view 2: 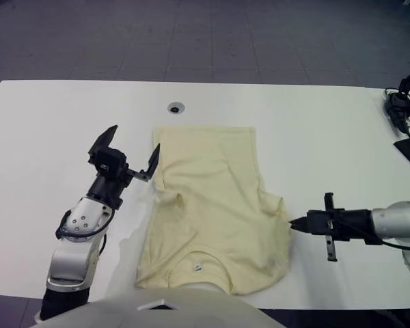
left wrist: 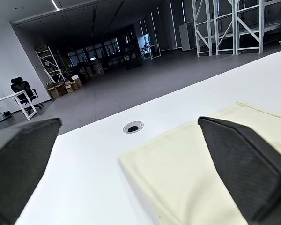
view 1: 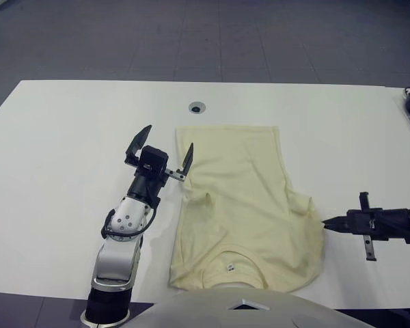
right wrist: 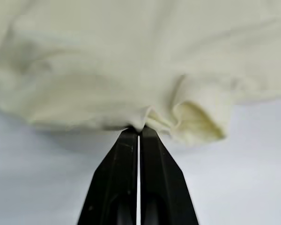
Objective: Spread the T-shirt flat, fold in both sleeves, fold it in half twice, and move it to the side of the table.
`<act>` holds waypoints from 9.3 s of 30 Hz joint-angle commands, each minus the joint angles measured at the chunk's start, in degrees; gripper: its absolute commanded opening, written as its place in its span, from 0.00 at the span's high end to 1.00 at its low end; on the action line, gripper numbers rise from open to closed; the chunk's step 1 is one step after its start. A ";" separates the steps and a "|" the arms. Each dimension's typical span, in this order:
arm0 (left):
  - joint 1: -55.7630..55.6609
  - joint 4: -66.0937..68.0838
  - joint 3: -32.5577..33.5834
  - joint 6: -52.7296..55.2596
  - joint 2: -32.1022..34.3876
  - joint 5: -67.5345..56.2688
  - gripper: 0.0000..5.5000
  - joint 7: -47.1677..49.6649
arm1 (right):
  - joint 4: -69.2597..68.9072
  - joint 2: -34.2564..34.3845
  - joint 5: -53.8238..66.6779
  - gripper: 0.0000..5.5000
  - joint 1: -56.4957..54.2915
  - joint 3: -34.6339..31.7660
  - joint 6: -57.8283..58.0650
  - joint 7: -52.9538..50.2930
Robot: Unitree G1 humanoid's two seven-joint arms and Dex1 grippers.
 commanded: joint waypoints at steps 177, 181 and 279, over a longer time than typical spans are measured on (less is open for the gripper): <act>-7.28 16.35 -16.01 -3.23 19.79 16.59 0.02 -17.36 | -1.17 24.00 -27.48 0.02 -16.20 20.82 5.02 -26.35; -8.49 20.04 -16.15 -5.18 20.17 18.40 0.02 -16.74 | 2.04 24.04 -33.09 0.02 -18.61 23.99 4.03 -28.86; 27.48 -13.31 -5.75 -2.39 38.51 17.98 0.81 -33.99 | -15.13 30.06 -8.13 0.02 -11.15 11.35 18.42 -33.70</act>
